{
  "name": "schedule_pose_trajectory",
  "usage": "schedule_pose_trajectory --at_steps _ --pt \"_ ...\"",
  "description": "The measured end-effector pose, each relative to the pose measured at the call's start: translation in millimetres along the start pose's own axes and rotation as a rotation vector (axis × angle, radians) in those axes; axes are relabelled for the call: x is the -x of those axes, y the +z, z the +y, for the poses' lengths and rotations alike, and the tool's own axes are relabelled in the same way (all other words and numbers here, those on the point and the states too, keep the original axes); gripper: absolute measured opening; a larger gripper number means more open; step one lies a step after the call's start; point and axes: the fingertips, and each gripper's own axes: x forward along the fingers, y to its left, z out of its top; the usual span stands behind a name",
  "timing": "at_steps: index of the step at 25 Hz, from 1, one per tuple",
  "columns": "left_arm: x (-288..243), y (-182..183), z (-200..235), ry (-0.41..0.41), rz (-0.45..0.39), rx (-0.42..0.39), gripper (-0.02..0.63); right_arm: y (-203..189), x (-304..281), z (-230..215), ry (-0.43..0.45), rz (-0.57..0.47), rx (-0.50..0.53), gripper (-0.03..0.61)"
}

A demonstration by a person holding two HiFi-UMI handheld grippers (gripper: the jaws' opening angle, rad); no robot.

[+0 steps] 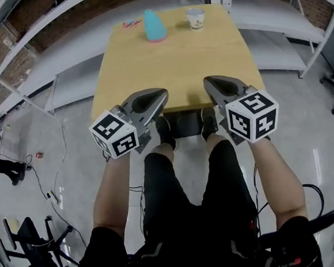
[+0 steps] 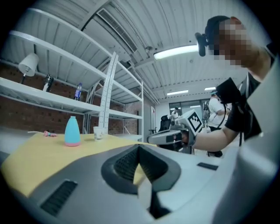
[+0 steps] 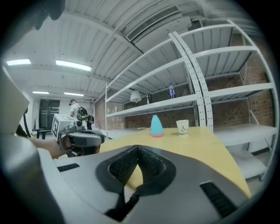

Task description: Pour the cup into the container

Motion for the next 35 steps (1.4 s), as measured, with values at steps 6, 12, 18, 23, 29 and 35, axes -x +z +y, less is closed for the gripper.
schedule_pose_trajectory --at_steps 6,12,18,23,29,35 --pt "123.1 20.5 -199.1 0.053 -0.051 0.074 -0.002 -14.9 185.1 153.1 0.014 -0.066 -0.019 0.002" --pt "226.6 24.0 -359.9 0.078 -0.04 0.056 -0.002 -39.3 322.4 284.3 0.001 -0.074 0.044 0.002" --pt "302.9 30.3 -496.2 0.05 -0.078 0.049 -0.002 -51.0 439.1 374.8 -0.022 -0.093 0.039 0.003" --pt "345.5 24.6 -581.5 0.051 -0.046 0.037 -0.002 -68.0 511.8 431.0 -0.04 -0.087 0.022 0.003" --pt "397.8 35.7 -659.7 0.071 -0.067 0.044 -0.002 -70.2 579.8 499.8 -0.037 -0.097 0.043 0.002" --pt "449.1 29.8 -740.2 0.08 -0.061 0.08 -0.002 -88.4 654.7 563.7 -0.052 -0.098 0.031 0.003"
